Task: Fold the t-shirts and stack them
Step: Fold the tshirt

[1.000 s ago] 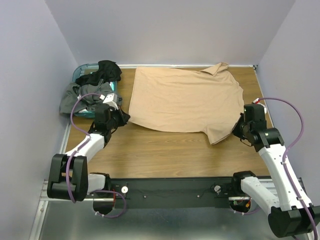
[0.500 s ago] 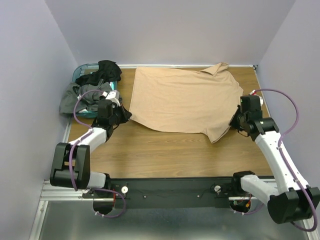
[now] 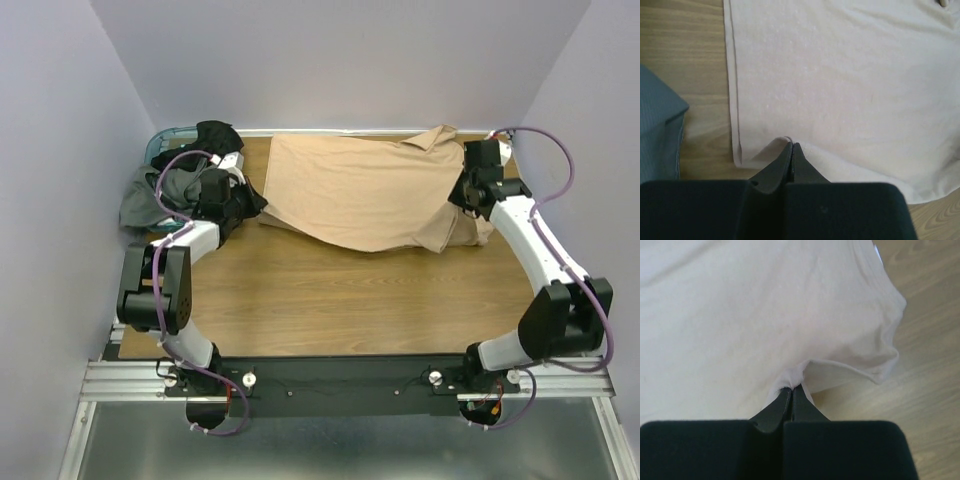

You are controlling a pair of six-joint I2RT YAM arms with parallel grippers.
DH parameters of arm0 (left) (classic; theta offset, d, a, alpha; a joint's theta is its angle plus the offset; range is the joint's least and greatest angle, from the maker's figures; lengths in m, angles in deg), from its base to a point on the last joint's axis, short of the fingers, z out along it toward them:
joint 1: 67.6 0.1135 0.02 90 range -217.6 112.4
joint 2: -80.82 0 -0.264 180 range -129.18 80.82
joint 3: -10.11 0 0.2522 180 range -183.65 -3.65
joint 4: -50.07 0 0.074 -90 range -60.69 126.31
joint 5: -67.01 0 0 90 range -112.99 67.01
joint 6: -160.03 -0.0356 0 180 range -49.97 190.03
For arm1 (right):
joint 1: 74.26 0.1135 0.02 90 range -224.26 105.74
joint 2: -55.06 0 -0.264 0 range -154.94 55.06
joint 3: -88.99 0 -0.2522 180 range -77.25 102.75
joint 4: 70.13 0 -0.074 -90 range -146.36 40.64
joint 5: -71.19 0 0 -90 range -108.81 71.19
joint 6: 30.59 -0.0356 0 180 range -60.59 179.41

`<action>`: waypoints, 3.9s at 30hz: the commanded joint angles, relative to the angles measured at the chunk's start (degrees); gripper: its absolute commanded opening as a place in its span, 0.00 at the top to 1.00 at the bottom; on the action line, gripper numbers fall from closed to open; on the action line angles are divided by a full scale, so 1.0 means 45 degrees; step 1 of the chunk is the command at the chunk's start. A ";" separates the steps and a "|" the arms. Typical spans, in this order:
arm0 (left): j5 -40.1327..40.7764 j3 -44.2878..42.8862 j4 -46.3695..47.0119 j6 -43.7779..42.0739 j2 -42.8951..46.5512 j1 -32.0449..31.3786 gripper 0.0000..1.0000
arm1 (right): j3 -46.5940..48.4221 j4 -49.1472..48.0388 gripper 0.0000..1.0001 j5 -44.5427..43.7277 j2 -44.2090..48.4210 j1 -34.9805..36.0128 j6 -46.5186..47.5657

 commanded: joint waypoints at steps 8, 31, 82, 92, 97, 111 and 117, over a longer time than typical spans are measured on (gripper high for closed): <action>-0.1069 -0.3398 -0.0730 -0.0222 -0.2798 0.0489 1.00 | 0.3982 -0.0512 1.00 -0.0965 -0.3904 -0.0623 0.0731; -0.1459 -0.7501 -0.2020 -0.0046 -0.6004 0.1075 1.00 | 0.6917 -0.0512 1.00 -0.1198 -0.7521 -0.1444 0.1005; -0.1382 -0.6409 -0.1160 -0.0593 -0.7235 -0.1035 0.42 | 0.0376 -0.3305 0.15 0.1496 -0.6466 -0.2576 0.1376; -0.1655 -0.4847 -0.0693 -0.0437 -0.6455 -0.0995 0.42 | -0.1441 -0.3266 0.15 0.1633 -0.5431 -0.2948 0.1336; -0.1031 -0.3247 -0.0497 -0.0534 -0.5323 -0.0995 0.42 | -0.2769 -0.3188 0.15 0.1340 -0.4300 -0.3006 0.1239; -0.0659 0.1286 0.0968 -0.0651 -0.1320 -0.1191 0.42 | -0.4470 -0.2700 0.20 0.3133 0.0133 -0.2987 0.1746; -0.0034 0.1814 0.1124 -0.1061 0.0185 -0.1230 0.42 | -0.4529 -0.3187 0.25 0.5534 0.1560 -0.2675 0.2040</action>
